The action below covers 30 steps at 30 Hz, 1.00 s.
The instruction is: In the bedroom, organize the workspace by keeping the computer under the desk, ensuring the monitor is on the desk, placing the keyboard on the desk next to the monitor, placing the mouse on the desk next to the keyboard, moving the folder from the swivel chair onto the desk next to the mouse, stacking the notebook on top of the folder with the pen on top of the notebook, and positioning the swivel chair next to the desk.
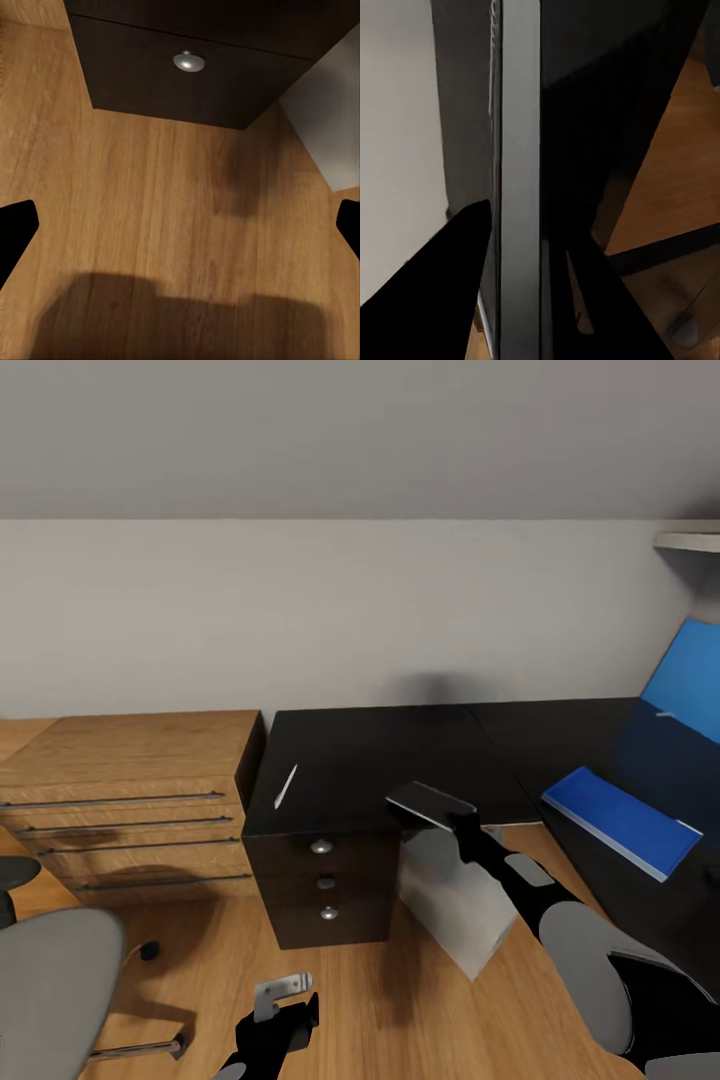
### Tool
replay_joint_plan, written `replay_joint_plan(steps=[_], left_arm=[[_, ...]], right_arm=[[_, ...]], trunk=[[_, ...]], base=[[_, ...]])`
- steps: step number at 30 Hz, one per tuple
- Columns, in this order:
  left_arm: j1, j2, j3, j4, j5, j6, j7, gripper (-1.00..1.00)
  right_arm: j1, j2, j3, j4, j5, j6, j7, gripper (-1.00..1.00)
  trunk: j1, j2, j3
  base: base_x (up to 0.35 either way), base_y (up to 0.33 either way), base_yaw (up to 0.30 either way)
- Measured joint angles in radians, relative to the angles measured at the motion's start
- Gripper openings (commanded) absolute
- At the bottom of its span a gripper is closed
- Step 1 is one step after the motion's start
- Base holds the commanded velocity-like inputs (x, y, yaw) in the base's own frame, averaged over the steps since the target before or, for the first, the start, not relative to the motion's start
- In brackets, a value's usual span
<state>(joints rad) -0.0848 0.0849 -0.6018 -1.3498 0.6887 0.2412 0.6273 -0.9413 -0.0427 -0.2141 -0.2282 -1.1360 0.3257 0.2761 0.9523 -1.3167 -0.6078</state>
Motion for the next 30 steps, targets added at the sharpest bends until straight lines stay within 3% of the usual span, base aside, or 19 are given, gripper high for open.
replay_joint_plan(steps=[13, 19, 30], left_arm=[[0.000, -0.003, -0.002, 0.019, -0.004, 0.000, 0.000, 1.00], [0.000, -0.003, -0.004, 0.020, -0.004, 0.000, 0.000, 1.00], [0.000, -0.003, -0.006, 0.021, -0.003, 0.000, 0.000, 1.00]], right_arm=[[0.000, -0.002, -0.003, -0.011, -0.005, 0.005, 0.002, -1.00], [0.000, -0.027, -0.004, -0.010, -0.002, 0.008, 0.067, -1.00], [0.000, -0.031, -0.005, -0.011, -0.002, 0.008, 0.118, -1.00]], trunk=[[-0.050, 0.091, 0.041], [-0.073, 0.133, 0.060], [-0.115, 0.210, 0.094]], base=[[0.000, 0.000, 0.000], [0.000, 0.000, 0.000], [0.000, 0.000, 0.000]])
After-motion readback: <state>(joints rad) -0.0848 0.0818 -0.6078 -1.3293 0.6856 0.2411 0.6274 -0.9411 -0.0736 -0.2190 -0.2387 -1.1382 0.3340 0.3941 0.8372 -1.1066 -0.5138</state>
